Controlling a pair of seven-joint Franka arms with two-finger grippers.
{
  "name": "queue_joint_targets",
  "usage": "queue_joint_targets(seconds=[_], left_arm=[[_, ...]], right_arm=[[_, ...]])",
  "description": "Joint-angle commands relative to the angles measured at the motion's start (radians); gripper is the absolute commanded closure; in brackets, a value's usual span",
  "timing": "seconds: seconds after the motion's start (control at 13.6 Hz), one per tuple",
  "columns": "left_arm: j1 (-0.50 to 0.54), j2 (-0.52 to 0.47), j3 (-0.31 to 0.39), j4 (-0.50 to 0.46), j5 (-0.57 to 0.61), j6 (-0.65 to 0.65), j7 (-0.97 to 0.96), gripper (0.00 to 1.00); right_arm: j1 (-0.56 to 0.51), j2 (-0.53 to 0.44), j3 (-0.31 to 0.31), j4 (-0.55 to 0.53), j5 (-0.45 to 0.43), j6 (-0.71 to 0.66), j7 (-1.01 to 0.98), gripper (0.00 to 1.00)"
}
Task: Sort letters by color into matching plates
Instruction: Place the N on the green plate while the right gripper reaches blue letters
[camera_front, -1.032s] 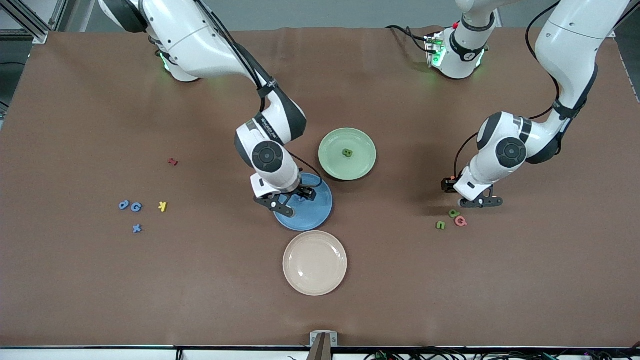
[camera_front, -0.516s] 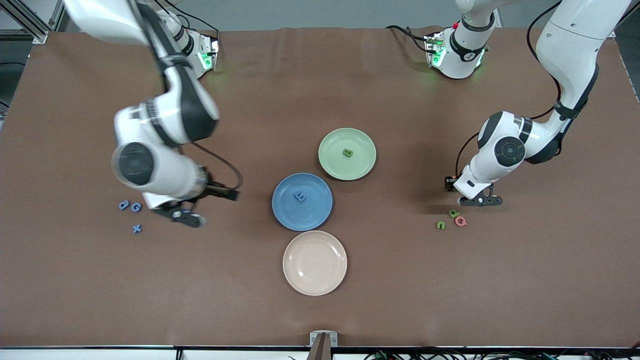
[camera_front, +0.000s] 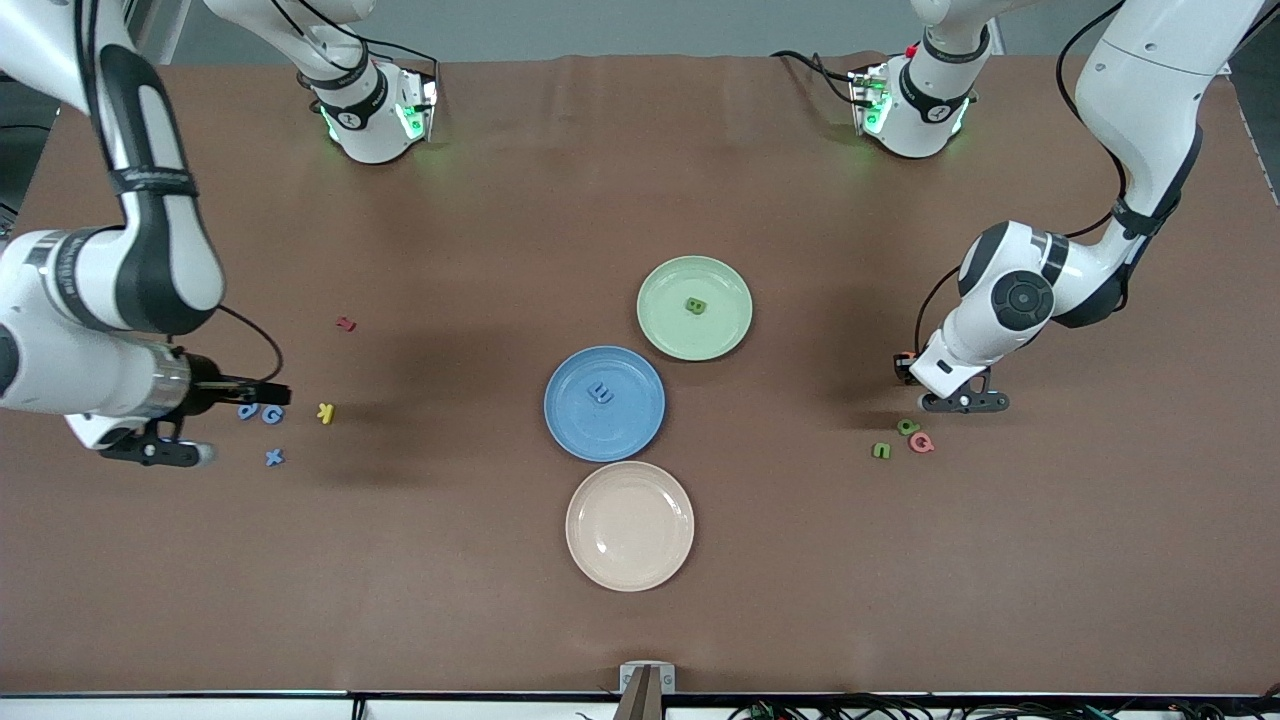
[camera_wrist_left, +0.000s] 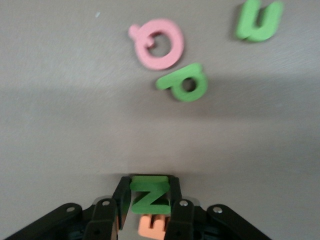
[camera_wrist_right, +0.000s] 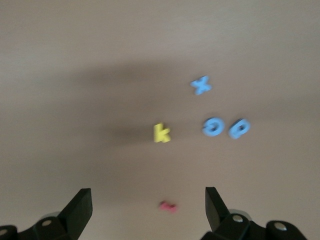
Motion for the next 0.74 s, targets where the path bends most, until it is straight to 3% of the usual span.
queue_joint_targets(seconds=[0.0, 0.29, 0.52, 0.66], left_arm=[[0.009, -0.047, -0.084, 0.025, 0.003, -0.052, -0.042, 0.96], [-0.003, -0.043, -0.246, 0.108, 0.003, -0.198, -0.248, 0.96], [-0.032, -0.003, -0.329, 0.108, 0.001, -0.199, -0.432, 0.96], [-0.097, 0.023, -0.346, 0.118, 0.001, -0.199, -0.563, 0.96]], right_arm=[[-0.089, -0.024, 0.025, -0.122, -0.051, 0.144, -0.099, 0.00], [-0.204, 0.015, 0.025, -0.205, -0.072, 0.339, -0.307, 0.00], [-0.218, 0.055, 0.025, -0.228, -0.070, 0.404, -0.331, 0.01], [-0.215, 0.094, 0.025, -0.230, -0.070, 0.438, -0.331, 0.08]])
